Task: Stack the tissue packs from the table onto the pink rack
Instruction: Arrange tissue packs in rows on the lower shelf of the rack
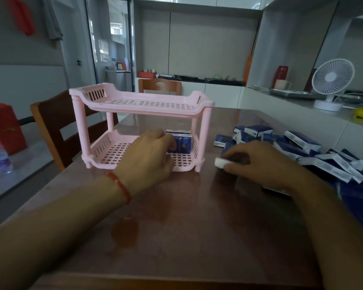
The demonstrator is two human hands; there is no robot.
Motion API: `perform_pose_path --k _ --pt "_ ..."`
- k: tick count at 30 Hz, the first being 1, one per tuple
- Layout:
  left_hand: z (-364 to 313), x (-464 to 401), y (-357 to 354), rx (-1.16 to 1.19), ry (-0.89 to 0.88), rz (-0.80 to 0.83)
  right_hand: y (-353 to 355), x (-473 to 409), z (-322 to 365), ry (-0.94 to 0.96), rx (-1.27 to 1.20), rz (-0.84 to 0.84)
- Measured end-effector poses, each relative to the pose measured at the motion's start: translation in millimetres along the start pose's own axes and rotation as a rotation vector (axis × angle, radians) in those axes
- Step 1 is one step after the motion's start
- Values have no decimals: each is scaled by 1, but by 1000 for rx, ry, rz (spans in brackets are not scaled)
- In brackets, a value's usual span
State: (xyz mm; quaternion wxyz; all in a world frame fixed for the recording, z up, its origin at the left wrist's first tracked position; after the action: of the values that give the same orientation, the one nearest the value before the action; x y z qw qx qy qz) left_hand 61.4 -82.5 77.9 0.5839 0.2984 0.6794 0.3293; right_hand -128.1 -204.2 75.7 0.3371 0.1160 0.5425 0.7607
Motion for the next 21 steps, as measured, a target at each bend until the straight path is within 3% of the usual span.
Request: perform_pose_path --k 4,10,14,21 --pt "-31 15 -1 358 2 3 18 13 0 -49 -415 -29" --pt "-48 22 -26 634 -38 157 1 18 21 -27 -647 127" --pt "-35 23 -34 693 -24 174 -1 15 23 0 -309 2" --pt "-36 24 -35 580 -97 146 30 75 15 -57 40 -559"
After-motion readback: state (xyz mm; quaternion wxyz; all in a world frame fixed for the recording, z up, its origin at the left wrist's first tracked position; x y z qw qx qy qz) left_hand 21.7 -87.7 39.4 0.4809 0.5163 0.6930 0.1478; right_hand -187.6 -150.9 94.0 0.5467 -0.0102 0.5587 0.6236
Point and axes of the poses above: each hand's wrist, its own x-axis away from the middle knuckle, its own y-axis out of the back of the hand, z = x × y, the point moved 7 cm from there along -x, towards the middle knuckle, and after that the axes turned 1 degree about -x, right-handed, at the moved point
